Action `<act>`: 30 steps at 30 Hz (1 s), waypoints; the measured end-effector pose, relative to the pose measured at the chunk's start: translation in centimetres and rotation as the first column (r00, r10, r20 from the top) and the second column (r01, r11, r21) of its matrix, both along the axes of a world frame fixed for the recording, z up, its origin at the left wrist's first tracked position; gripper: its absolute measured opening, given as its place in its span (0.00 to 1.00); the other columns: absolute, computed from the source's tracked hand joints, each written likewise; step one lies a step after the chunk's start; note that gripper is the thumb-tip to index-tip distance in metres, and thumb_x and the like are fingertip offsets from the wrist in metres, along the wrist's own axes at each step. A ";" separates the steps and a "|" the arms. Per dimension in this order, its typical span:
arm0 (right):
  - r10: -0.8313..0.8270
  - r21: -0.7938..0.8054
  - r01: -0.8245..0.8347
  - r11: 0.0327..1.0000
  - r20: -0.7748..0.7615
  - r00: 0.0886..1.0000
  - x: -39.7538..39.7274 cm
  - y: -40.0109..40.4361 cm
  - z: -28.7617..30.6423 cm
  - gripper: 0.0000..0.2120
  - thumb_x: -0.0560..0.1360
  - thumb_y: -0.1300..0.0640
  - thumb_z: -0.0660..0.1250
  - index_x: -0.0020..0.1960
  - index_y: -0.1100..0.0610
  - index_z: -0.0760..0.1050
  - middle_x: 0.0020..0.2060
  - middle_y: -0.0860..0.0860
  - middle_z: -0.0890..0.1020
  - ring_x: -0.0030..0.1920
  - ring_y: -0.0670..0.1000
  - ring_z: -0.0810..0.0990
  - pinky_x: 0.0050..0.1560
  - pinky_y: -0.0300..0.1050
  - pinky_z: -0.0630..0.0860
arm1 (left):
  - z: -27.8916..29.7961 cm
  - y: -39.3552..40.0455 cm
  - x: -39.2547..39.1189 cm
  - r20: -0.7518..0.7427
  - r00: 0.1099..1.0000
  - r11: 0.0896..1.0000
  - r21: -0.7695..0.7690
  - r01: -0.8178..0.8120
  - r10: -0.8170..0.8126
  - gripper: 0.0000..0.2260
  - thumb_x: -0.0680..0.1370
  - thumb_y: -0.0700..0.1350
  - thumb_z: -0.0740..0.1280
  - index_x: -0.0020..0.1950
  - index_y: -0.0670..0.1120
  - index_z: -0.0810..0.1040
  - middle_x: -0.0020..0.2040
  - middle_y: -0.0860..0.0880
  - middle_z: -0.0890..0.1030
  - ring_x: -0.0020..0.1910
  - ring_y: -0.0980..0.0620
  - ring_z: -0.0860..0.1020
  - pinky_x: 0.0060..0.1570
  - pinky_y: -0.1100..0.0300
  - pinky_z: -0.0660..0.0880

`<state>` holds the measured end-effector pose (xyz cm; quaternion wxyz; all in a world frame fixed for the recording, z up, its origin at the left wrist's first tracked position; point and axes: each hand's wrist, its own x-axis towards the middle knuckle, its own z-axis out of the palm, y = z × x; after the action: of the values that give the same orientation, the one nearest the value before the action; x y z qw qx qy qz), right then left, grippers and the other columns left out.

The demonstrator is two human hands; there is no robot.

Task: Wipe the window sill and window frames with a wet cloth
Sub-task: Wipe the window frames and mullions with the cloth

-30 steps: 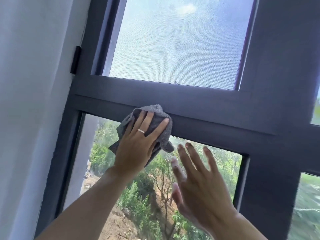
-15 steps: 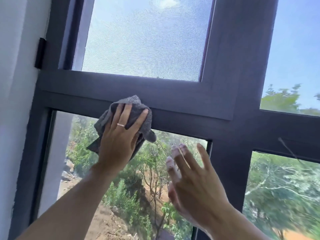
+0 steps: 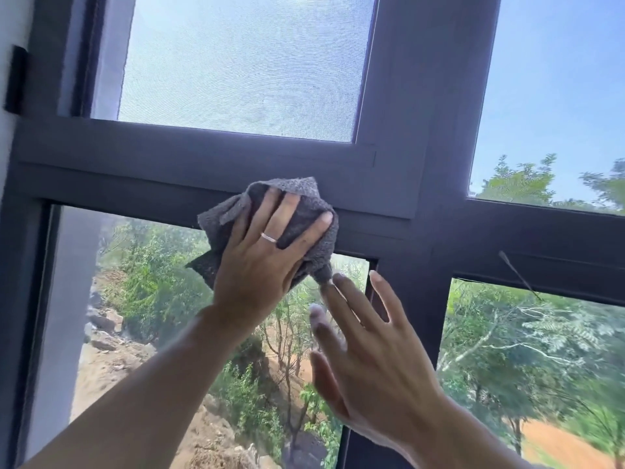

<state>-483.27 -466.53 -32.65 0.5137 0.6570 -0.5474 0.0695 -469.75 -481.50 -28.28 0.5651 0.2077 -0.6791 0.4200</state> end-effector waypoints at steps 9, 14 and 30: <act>-0.005 -0.105 -0.005 0.994 -0.091 0.996 -3.1 3.2 -0.5 0.24 0.75 0.44 0.60 0.64 0.57 0.72 0.64 0.59 0.75 0.65 0.59 0.70 0.69 0.63 0.60 | -0.8 0.2 0.4 0.044 0.999 0.999 0.049 -0.016 0.014 0.21 0.84 0.55 0.50 0.77 0.55 0.58 0.74 0.40 0.62 0.73 0.37 0.61 0.74 0.41 0.51; -0.063 -0.167 0.050 0.985 -0.078 0.995 -4.1 4.7 0.9 0.23 0.77 0.47 0.58 0.66 0.59 0.74 0.65 0.58 0.75 0.66 0.59 0.72 0.69 0.62 0.64 | -0.1 3.8 -4.2 0.072 0.992 0.994 0.031 0.104 -0.106 0.21 0.83 0.54 0.55 0.76 0.54 0.64 0.74 0.41 0.63 0.75 0.40 0.59 0.73 0.41 0.51; -0.305 -0.194 0.294 0.936 -0.027 0.952 -8.4 6.0 -0.9 0.32 0.78 0.48 0.55 0.74 0.69 0.59 0.74 0.67 0.62 0.76 0.64 0.59 0.75 0.64 0.54 | -4.0 3.2 -3.4 0.259 0.954 0.989 0.028 0.145 -0.147 0.23 0.80 0.47 0.56 0.76 0.52 0.62 0.72 0.44 0.69 0.74 0.42 0.62 0.72 0.42 0.59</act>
<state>-491.64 -460.53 -33.54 0.5934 0.5162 -0.6172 0.0231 -473.15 -478.33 -32.27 0.4995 0.1023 -0.7627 0.3979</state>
